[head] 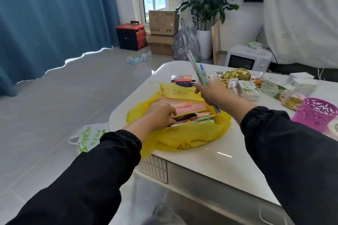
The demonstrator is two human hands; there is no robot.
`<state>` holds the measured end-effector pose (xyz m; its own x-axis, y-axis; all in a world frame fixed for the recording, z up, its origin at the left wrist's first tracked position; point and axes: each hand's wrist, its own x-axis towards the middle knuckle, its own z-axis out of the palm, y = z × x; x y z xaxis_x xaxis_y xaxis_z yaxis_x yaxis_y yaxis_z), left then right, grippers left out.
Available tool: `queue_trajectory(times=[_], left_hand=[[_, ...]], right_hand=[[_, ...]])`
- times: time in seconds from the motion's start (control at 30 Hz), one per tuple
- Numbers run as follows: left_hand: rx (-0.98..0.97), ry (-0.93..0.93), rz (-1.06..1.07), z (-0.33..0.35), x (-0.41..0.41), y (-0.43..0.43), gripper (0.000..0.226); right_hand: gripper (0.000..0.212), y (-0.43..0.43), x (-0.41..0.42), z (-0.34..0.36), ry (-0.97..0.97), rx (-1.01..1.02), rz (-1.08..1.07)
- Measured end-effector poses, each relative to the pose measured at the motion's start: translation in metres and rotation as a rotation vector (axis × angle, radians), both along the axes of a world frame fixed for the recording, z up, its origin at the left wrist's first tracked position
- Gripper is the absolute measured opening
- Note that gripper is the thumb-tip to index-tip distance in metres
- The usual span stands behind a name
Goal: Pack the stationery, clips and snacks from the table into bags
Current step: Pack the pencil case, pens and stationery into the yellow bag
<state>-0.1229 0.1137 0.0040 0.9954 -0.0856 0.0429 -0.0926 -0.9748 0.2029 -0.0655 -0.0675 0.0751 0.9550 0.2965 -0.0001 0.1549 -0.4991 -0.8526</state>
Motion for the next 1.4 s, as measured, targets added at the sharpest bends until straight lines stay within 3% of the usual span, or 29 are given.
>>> queue_trajectory(times=[0.07, 0.2, 0.33, 0.43, 0.53, 0.63, 0.73, 0.87, 1.2, 1.4], left_hand=[[0.0, 0.001, 0.0, 0.002, -0.008, 0.008, 0.03], [0.165, -0.046, -0.037, 0.007, -0.024, 0.021, 0.026], [0.219, -0.289, -0.064, 0.008, -0.038, 0.031, 0.027], [0.203, -0.49, -0.093, 0.005, -0.041, 0.04, 0.034], [0.22, -0.522, -0.056, 0.006, -0.041, 0.041, 0.033], [0.182, -0.316, 0.044, 0.009, -0.041, 0.031, 0.039], [0.228, -0.187, 0.093, 0.009, -0.038, 0.019, 0.056], [0.232, -0.122, 0.137, 0.012, -0.029, -0.007, 0.059], [0.115, -0.221, -0.007, 0.027, -0.013, -0.121, 0.064], [0.173, -0.204, -0.065, 0.003, -0.01, -0.181, 0.062]], right_hand=[[0.028, 0.011, 0.005, -0.008, -0.043, -0.11, 0.035], [0.017, 0.029, 0.011, -0.029, -0.236, -0.642, 0.169], [0.013, 0.039, 0.005, -0.042, -0.323, -0.813, 0.333], [0.01, 0.041, 0.002, -0.047, -0.394, -0.845, 0.413], [0.035, 0.039, 0.0, -0.048, -0.445, -0.844, 0.441], [0.057, 0.032, -0.002, -0.046, -0.519, -0.801, 0.402], [0.059, 0.018, -0.005, -0.043, -0.621, -0.78, 0.313], [0.062, -0.012, -0.013, -0.04, -0.652, -0.799, 0.187], [0.071, -0.113, -0.032, -0.063, -0.491, -0.723, -0.175], [0.067, -0.164, -0.048, -0.1, -0.311, -0.702, -0.348]])
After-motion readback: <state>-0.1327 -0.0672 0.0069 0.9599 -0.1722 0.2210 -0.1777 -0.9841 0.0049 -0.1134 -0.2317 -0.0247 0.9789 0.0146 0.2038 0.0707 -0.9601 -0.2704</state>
